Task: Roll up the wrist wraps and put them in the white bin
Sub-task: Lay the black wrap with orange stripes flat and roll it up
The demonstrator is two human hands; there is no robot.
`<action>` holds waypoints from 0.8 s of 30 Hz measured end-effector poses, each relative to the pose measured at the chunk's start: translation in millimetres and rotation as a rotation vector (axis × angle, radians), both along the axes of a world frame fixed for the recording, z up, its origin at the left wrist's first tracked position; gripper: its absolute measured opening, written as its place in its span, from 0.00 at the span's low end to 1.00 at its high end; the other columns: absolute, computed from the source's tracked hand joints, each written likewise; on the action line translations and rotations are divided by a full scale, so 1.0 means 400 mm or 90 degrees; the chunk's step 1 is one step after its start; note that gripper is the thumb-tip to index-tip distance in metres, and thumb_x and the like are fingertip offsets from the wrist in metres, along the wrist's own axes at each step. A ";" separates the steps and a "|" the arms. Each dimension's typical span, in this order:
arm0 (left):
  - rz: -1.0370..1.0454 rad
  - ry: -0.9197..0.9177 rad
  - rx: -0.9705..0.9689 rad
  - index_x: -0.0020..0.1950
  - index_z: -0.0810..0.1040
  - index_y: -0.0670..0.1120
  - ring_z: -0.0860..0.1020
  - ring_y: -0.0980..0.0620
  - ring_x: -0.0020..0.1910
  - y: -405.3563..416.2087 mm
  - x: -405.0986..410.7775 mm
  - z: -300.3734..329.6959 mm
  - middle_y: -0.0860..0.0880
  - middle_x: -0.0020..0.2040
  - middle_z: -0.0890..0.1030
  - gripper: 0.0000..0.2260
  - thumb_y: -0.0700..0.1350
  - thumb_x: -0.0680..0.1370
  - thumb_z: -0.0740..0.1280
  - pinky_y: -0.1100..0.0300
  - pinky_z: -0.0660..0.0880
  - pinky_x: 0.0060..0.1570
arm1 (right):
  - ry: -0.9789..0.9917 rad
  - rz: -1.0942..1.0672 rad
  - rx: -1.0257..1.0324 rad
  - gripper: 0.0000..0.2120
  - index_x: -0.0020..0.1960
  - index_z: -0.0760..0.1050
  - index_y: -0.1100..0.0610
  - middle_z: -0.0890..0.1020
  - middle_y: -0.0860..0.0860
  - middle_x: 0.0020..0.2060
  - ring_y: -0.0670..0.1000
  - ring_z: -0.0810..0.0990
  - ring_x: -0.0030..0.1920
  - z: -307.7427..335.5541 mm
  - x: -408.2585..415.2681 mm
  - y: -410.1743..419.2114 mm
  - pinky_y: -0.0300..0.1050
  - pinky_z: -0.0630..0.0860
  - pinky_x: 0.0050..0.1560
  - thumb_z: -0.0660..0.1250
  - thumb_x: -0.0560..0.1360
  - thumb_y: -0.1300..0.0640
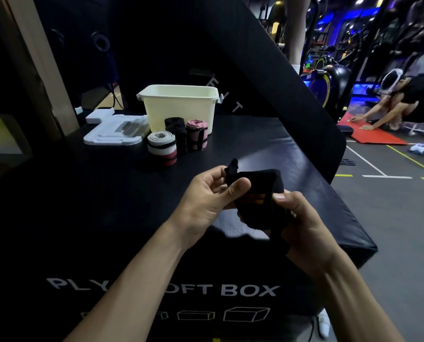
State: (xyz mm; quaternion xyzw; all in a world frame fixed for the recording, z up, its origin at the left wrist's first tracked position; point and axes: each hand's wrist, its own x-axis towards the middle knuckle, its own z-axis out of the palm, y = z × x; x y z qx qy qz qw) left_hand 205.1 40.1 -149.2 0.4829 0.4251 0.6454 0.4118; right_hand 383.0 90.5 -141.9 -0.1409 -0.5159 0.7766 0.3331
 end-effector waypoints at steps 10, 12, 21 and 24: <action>-0.064 -0.018 0.010 0.59 0.75 0.34 0.80 0.45 0.54 -0.009 -0.009 -0.011 0.41 0.51 0.79 0.24 0.50 0.74 0.75 0.55 0.80 0.58 | -0.018 -0.053 0.063 0.17 0.58 0.80 0.61 0.85 0.59 0.52 0.53 0.84 0.52 -0.002 -0.008 -0.005 0.46 0.80 0.52 0.59 0.77 0.54; -0.048 0.024 0.021 0.56 0.76 0.37 0.81 0.50 0.53 -0.013 -0.012 -0.009 0.47 0.49 0.81 0.16 0.47 0.75 0.72 0.58 0.78 0.57 | -0.033 -0.064 0.077 0.18 0.61 0.77 0.63 0.84 0.59 0.51 0.52 0.84 0.51 -0.003 -0.008 0.001 0.44 0.81 0.49 0.59 0.77 0.55; 0.078 0.037 0.060 0.46 0.81 0.45 0.82 0.52 0.46 -0.007 -0.030 -0.012 0.45 0.43 0.83 0.19 0.57 0.68 0.79 0.58 0.80 0.52 | -0.152 -0.151 0.246 0.22 0.72 0.72 0.52 0.85 0.52 0.59 0.52 0.84 0.59 -0.015 -0.011 0.003 0.42 0.79 0.51 0.65 0.79 0.51; 0.085 0.045 0.075 0.41 0.82 0.53 0.82 0.54 0.43 -0.010 -0.034 -0.005 0.48 0.41 0.83 0.17 0.62 0.64 0.81 0.62 0.78 0.50 | -0.163 -0.124 0.230 0.19 0.68 0.75 0.55 0.84 0.55 0.60 0.55 0.83 0.61 -0.013 -0.009 -0.002 0.56 0.80 0.61 0.68 0.80 0.49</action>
